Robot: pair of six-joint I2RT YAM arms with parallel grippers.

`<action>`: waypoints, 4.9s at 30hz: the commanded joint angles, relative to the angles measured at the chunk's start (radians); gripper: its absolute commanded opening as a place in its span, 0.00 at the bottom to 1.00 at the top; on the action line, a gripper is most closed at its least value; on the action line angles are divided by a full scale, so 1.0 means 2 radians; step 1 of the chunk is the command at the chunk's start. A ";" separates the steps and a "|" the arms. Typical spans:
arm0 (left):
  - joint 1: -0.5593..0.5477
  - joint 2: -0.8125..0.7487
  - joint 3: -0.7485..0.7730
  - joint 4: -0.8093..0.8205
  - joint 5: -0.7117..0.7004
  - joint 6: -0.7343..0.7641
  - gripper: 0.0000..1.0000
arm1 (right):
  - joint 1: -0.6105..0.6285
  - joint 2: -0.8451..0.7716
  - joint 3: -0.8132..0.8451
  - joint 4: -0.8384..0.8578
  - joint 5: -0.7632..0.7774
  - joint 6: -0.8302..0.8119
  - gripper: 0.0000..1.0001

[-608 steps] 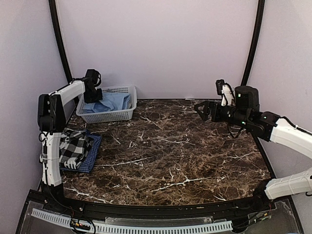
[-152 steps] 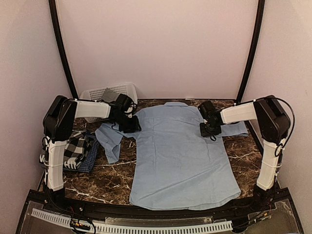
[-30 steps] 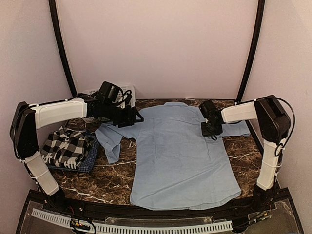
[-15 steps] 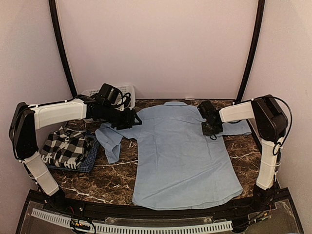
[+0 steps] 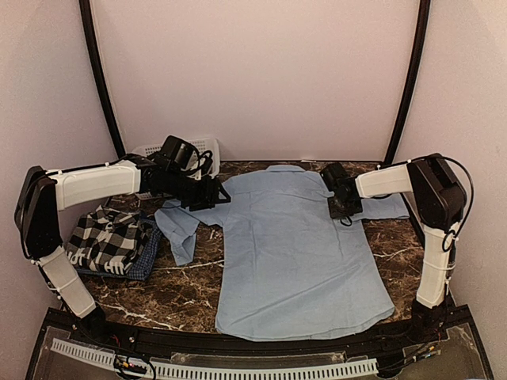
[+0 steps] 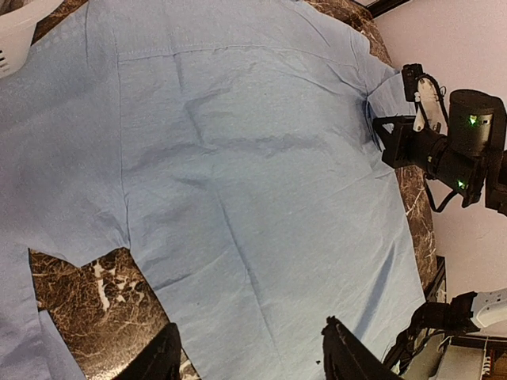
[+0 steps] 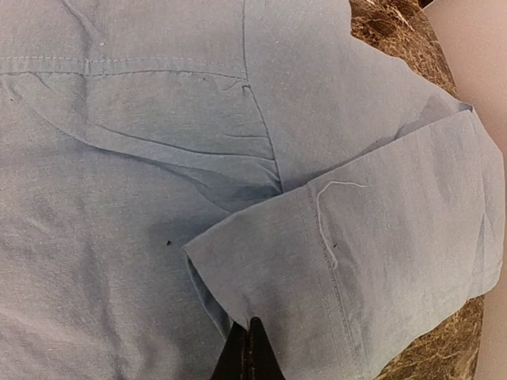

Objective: Fold and stack the long sleeve shirts
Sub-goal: Pick up the flattened shirt from the center of the board, then fold the flattened shirt at the center of the board.

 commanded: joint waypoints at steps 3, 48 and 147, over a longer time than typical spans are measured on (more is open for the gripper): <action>-0.002 -0.020 -0.001 -0.014 0.003 -0.004 0.59 | 0.000 -0.030 0.010 -0.005 0.002 0.005 0.00; -0.009 -0.001 -0.019 0.025 0.055 -0.031 0.59 | -0.076 -0.017 -0.065 0.096 -0.179 0.046 0.62; -0.054 0.101 -0.082 0.354 0.061 -0.286 0.67 | 0.125 -0.087 -0.116 0.321 -0.544 0.203 0.00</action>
